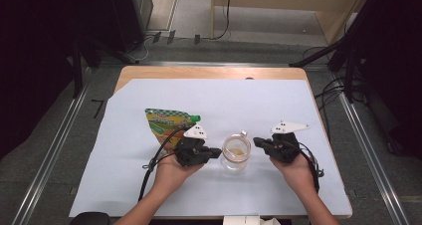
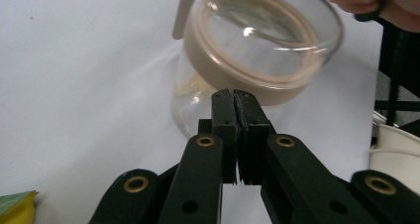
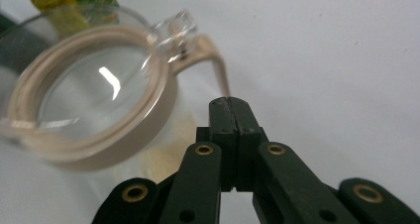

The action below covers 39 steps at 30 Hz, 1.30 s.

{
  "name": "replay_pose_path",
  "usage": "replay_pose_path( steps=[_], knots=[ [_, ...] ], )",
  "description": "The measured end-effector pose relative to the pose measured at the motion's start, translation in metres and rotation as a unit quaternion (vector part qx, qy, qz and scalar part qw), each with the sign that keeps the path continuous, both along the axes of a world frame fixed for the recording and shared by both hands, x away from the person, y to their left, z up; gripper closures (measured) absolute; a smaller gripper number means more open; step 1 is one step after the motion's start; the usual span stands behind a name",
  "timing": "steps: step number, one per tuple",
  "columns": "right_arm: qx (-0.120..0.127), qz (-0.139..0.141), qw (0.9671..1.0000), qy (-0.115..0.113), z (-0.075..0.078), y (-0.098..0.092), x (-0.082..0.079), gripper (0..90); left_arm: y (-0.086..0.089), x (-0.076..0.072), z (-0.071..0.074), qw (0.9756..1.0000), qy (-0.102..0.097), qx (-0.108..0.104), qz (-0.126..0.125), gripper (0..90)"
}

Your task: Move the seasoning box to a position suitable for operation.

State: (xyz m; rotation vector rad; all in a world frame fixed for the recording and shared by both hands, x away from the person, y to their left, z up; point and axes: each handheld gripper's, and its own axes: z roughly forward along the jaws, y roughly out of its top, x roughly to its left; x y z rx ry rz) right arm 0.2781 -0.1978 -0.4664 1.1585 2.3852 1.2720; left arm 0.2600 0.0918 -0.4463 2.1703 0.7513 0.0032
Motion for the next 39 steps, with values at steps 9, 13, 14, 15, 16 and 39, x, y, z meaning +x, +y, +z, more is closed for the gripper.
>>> replay_pose_path(
  steps=[9, 13, 14, 15, 16, 39],
  knots=[
    [0.012, 0.013, 0.9995, -0.026, 0.003, 0.012, 0.036, 90.0, -0.010, -0.020, 0.002, 0.9999, -0.004, 0.004, -0.015, 89.0],
    [0.010, 0.035, 0.9990, -0.025, 0.001, 0.023, 0.047, 90.0, -0.015, -0.023, -0.002, 0.9999, -0.004, -0.006, -0.013, 89.0],
    [0.007, 0.040, 0.9988, -0.027, 0.000, 0.024, 0.049, 90.0, -0.017, -0.023, -0.003, 0.9999, -0.004, -0.008, -0.015, 89.0],
    [0.007, 0.045, 0.9986, -0.028, 0.000, 0.027, 0.051, 90.0, -0.020, -0.024, -0.004, 0.9998, -0.005, -0.009, -0.016, 89.0],
    [0.006, 0.049, 0.9984, -0.026, -0.001, 0.029, 0.053, 90.0, -0.022, -0.026, -0.005, 0.9998, -0.006, -0.009, -0.019, 89.0],
    [0.024, 0.069, 0.9972, -0.018, -0.003, 0.030, 0.058, 90.0, -0.031, -0.027, -0.008, 0.9994, -0.009, -0.011, -0.031, 90.0]
  ],
)
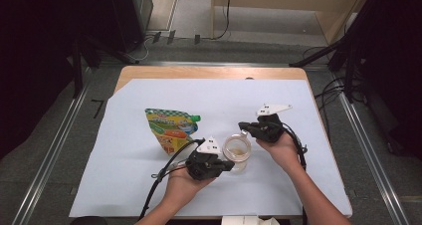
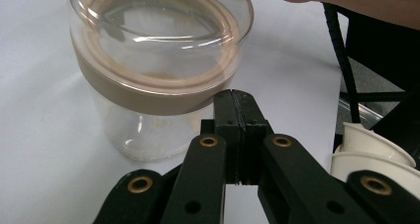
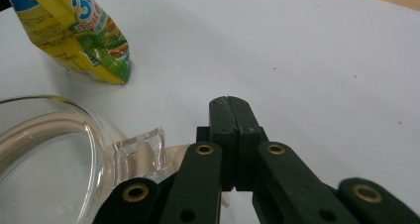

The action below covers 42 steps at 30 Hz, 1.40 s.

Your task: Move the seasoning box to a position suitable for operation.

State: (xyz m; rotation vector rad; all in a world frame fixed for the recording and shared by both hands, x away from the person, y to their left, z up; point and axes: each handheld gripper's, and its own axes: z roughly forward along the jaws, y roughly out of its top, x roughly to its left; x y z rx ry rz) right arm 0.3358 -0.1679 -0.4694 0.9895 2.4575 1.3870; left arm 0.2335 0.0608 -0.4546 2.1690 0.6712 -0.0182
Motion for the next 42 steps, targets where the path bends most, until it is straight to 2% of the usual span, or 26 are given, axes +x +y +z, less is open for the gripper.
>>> replay_pose_path(
  steps=[8, 12, 20, 25, 32, 38, 42],
  knots=[
    [0.011, 0.009, 0.9999, 0.007, -0.006, 0.003, 0.006, 90.0, 0.001, 0.001, 0.000, 1.0000, 0.002, 0.000, 0.000, 90.0],
    [0.000, 0.005, 1.0000, 0.001, -0.003, 0.002, 0.003, 90.0, 0.001, 0.001, 0.000, 1.0000, 0.002, 0.001, 0.000, 90.0],
    [-0.008, -0.011, 0.9998, 0.011, -0.001, -0.010, -0.002, 90.0, 0.007, 0.007, 0.000, 1.0000, 0.005, 0.002, 0.008, 90.0],
    [-0.016, -0.025, 0.9995, 0.014, 0.000, -0.021, -0.009, 90.0, 0.012, 0.013, 0.000, 0.9999, 0.008, -0.001, 0.014, 90.0],
    [-0.020, -0.058, 0.9977, 0.028, 0.002, -0.034, -0.026, 90.0, 0.014, 0.022, -0.001, 0.9998, 0.012, 0.000, 0.014, 88.1],
    [-0.020, -0.072, 0.9965, 0.037, 0.002, -0.046, -0.041, 90.0, 0.011, 0.029, -0.002, 1.0000, 0.007, 0.006, 0.002, 87.4],
    [-0.031, -0.075, 0.9961, 0.036, 0.003, -0.051, -0.051, 90.0, 0.011, 0.033, -0.001, 1.0000, 0.005, 0.002, -0.008, 86.6]
  ],
)
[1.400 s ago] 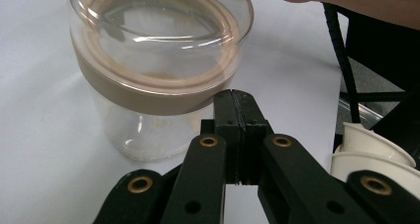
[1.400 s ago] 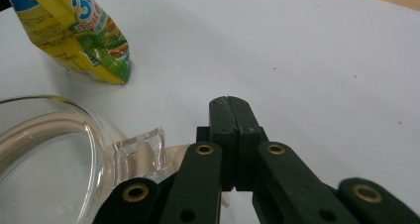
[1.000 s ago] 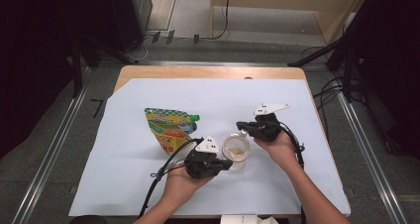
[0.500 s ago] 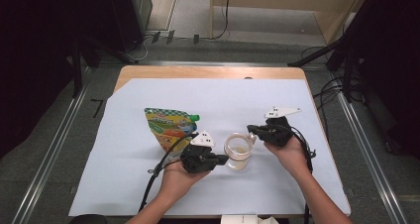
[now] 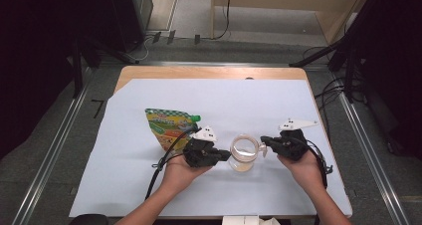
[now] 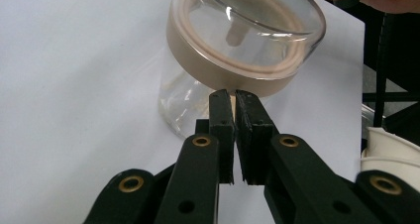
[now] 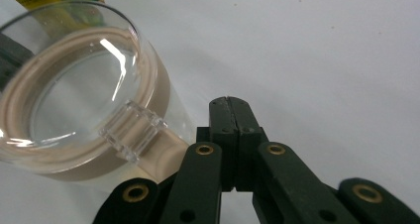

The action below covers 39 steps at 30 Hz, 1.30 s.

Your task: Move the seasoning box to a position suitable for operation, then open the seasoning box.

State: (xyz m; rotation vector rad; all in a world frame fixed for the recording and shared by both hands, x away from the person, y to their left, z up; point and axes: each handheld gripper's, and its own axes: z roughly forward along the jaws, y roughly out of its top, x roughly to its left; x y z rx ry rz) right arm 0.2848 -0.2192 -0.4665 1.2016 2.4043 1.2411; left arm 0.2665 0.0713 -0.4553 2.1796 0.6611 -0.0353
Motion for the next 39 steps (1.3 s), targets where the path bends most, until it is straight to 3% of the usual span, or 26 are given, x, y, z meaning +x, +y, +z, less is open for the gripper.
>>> replay_pose_path(
  steps=[3, 8, 10, 13, 15, 18, 20, 23, 27, 39],
  knots=[
    [-0.001, -0.008, 1.0000, 0.000, 0.001, -0.002, -0.003, 90.0, 0.002, 0.003, 0.001, 1.0000, 0.005, -0.001, -0.005, 84.6],
    [0.006, -0.030, 0.9995, -0.008, 0.009, -0.012, -0.013, 90.0, 0.007, 0.008, 0.009, 0.9989, 0.026, -0.022, -0.032, 56.0],
    [0.009, -0.034, 0.9994, -0.006, 0.011, -0.014, -0.020, 90.0, 0.007, 0.011, 0.010, 0.9990, 0.021, -0.016, -0.036, 47.4],
    [0.006, -0.036, 0.9993, -0.003, 0.011, -0.016, -0.029, 90.0, 0.003, 0.014, 0.009, 0.9980, 0.012, -0.026, -0.055, 38.5],
    [0.006, -0.039, 0.9992, 0.004, 0.011, -0.016, -0.034, 90.0, -0.005, 0.016, 0.009, 0.9975, -0.003, -0.011, -0.069, 30.6],
    [0.007, -0.036, 0.9993, 0.007, 0.010, -0.016, -0.037, 90.0, -0.014, 0.016, 0.008, 0.9969, -0.022, 0.002, -0.075, 28.9],
    [0.009, -0.035, 0.9993, 0.012, 0.009, -0.014, -0.040, 90.0, -0.017, 0.018, 0.007, 0.9967, -0.024, 0.010, -0.077, 25.5],
    [0.006, -0.031, 0.9994, 0.013, 0.007, -0.011, -0.040, 90.0, -0.019, 0.022, 0.004, 0.9971, -0.011, -0.002, -0.075, 22.6],
    [0.004, -0.032, 0.9993, 0.016, 0.006, -0.011, -0.038, 90.0, -0.022, 0.025, 0.002, 0.9969, -0.011, -0.013, -0.077, 20.1],
    [0.006, -0.035, 0.9991, 0.024, 0.003, -0.012, -0.035, 90.0, -0.035, 0.025, -0.005, 0.9946, -0.054, -0.007, -0.088, 12.0]
  ],
)
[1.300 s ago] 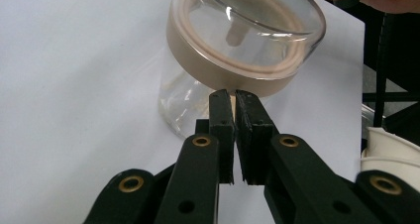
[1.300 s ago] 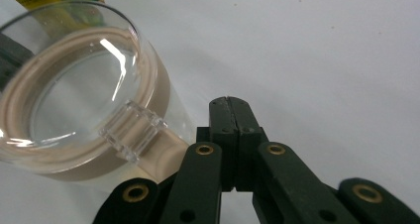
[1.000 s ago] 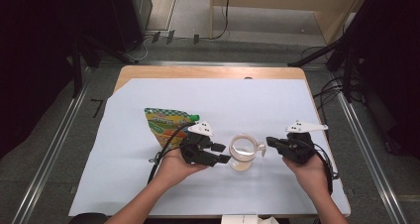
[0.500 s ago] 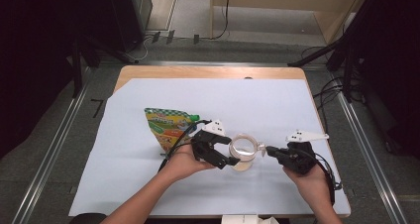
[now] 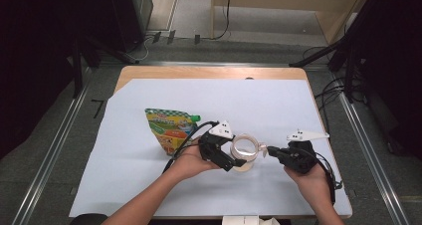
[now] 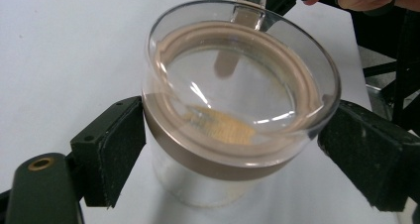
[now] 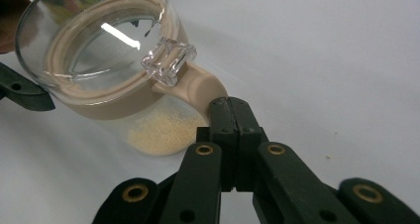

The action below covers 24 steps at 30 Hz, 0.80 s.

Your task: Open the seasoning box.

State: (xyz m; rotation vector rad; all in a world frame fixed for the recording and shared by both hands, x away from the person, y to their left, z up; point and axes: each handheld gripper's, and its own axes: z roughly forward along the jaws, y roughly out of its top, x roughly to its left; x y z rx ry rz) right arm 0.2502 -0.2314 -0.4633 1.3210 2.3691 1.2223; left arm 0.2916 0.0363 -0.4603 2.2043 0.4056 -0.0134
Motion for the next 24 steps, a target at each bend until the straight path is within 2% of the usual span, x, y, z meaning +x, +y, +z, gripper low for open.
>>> replay_pose_path(
  steps=[9, 24],
  knots=[
    [0.002, -0.002, 1.0000, 0.005, -0.001, 0.000, 0.001, 90.0, -0.005, -0.001, 0.003, 0.9999, -0.016, 0.001, 0.004, 11.4],
    [-0.001, -0.001, 1.0000, 0.003, -0.001, 0.000, 0.001, 90.0, -0.007, -0.001, 0.010, 0.9998, -0.017, 0.013, 0.003, 12.2]
  ],
)
